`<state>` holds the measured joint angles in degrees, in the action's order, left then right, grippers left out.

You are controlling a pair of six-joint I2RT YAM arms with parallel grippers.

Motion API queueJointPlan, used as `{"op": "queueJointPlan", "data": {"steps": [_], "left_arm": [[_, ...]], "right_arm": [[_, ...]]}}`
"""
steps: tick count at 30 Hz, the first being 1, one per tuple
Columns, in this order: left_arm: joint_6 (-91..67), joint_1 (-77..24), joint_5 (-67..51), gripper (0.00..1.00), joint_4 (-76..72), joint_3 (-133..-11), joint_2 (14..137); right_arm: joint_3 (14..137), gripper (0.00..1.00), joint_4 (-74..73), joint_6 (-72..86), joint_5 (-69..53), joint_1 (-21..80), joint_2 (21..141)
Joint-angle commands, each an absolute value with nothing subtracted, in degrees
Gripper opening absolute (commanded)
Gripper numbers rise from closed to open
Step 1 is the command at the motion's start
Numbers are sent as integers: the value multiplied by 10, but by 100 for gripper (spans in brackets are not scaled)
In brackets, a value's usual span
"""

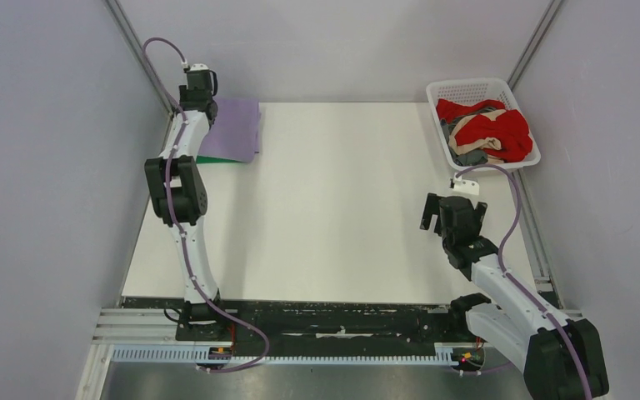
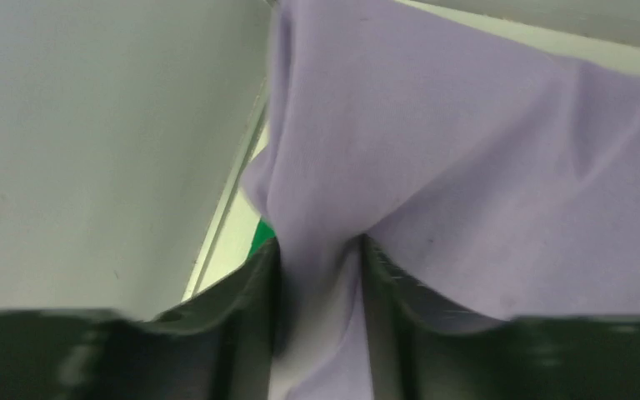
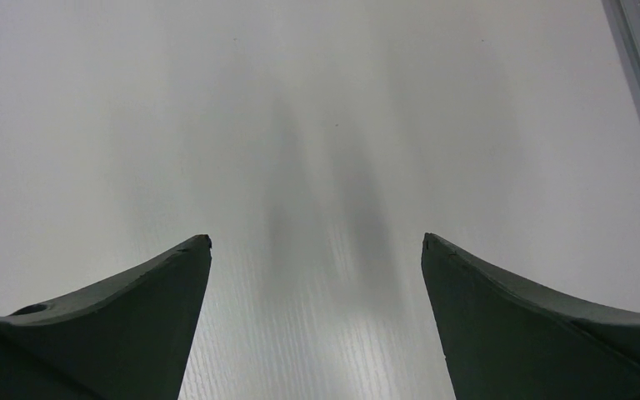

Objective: Fold and stack the t-shirts
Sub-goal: Put the neatly folded tshirt into the corner of the board with the left arm, then reset both arms

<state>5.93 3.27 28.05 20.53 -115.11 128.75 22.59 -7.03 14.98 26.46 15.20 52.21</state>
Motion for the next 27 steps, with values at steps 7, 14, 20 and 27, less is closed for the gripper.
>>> {"op": "queueJointPlan", "data": {"steps": [7,14,20,27], "left_arm": [[-12,54,337,100,172,-1179,1273],[-161,54,237,100,154,-1049,1154],[-252,39,91,100,67,-838,980],[-281,-40,-5,100,-41,-518,715]], "right_arm": [[252,98,-74,153,296,151,527],[249,98,-65,156,276,151,514],[242,98,-40,149,234,151,501],[198,98,27,133,188,151,453]]}}
